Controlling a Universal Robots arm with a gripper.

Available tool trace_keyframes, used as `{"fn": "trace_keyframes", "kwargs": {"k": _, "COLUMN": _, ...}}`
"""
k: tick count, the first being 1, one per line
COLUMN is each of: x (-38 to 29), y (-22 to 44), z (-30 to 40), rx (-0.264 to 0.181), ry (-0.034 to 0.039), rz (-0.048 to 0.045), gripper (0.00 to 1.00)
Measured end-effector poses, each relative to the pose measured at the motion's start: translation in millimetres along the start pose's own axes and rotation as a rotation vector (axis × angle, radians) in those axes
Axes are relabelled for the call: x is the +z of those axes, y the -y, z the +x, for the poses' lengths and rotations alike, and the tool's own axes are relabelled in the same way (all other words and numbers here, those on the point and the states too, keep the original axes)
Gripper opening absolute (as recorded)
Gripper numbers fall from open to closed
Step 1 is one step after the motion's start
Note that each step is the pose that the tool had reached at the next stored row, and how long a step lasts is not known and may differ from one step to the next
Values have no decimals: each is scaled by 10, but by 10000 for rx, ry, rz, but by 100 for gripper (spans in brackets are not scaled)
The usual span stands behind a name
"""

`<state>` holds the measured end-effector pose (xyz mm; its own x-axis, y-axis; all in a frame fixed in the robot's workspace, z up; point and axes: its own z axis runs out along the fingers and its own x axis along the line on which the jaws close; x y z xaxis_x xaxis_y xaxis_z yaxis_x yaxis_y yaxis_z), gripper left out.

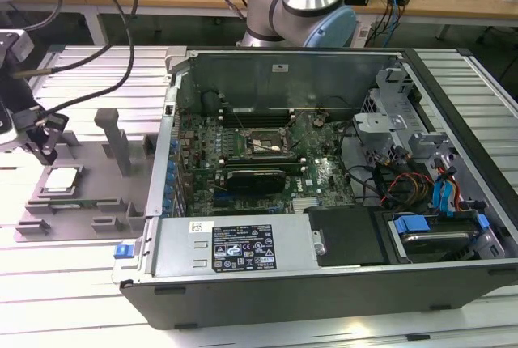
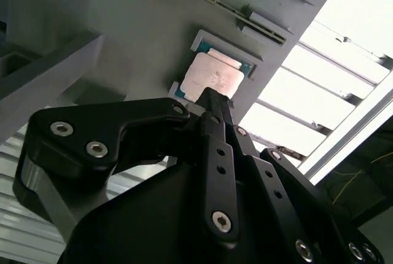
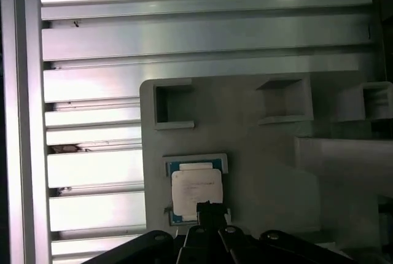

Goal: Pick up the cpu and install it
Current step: 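Pick up the cpu and move it towards the insertion slot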

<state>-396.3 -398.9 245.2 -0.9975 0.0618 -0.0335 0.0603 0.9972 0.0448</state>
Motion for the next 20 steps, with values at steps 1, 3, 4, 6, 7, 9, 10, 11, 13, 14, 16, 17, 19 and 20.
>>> {"fn": "trace_keyframes", "kwargs": {"k": 1, "x": 56, "y": 2, "z": 2, "rx": -88, "ry": -13, "rz": -3, "gripper": 11}}
{"fn": "trace_keyframes", "kwargs": {"k": 3, "x": 100, "y": 4, "z": 3, "rx": -157, "ry": -21, "rz": -5, "gripper": 11}}
{"fn": "trace_keyframes", "kwargs": {"k": 4, "x": 116, "y": 5, "z": 4, "rx": -201, "ry": -24, "rz": -6, "gripper": 11}}
{"fn": "trace_keyframes", "kwargs": {"k": 6, "x": 171, "y": 7, "z": 6, "rx": -319, "ry": -28, "rz": -10, "gripper": 11}}
{"fn": "trace_keyframes", "kwargs": {"k": 7, "x": 188, "y": 8, "z": 6, "rx": -384, "ry": -32, "rz": -12, "gripper": 11}}
{"fn": "trace_keyframes", "kwargs": {"k": 9, "x": 226, "y": 10, "z": 8, "rx": -577, "ry": -41, "rz": -20, "gripper": 11}}
{"fn": "trace_keyframes", "kwargs": {"k": 10, "x": 234, "y": 10, "z": 9, "rx": -616, "ry": -44, "rz": -20, "gripper": 11}}
{"fn": "trace_keyframes", "kwargs": {"k": 11, "x": 234, "y": 10, "z": 8, "rx": -617, "ry": -45, "rz": -20, "gripper": 11}}
{"fn": "trace_keyframes", "kwargs": {"k": 13, "x": 235, "y": 10, "z": 8, "rx": -620, "ry": -42, "rz": -21, "gripper": 11}}
{"fn": "trace_keyframes", "kwargs": {"k": 14, "x": 235, "y": 10, "z": 8, "rx": -620, "ry": -43, "rz": -22, "gripper": 11}}
{"fn": "trace_keyframes", "kwargs": {"k": 16, "x": 235, "y": 10, "z": 8, "rx": -623, "ry": -43, "rz": -21, "gripper": 23}}
{"fn": "trace_keyframes", "kwargs": {"k": 17, "x": 235, "y": 10, "z": 8, "rx": -625, "ry": -43, "rz": -21, "gripper": 36}}
{"fn": "trace_keyframes", "kwargs": {"k": 19, "x": 235, "y": 10, "z": 8, "rx": -628, "ry": -43, "rz": -22, "gripper": 48}}
{"fn": "trace_keyframes", "kwargs": {"k": 20, "x": 235, "y": 10, "z": 8, "rx": -628, "ry": -43, "rz": -22, "gripper": 60}}
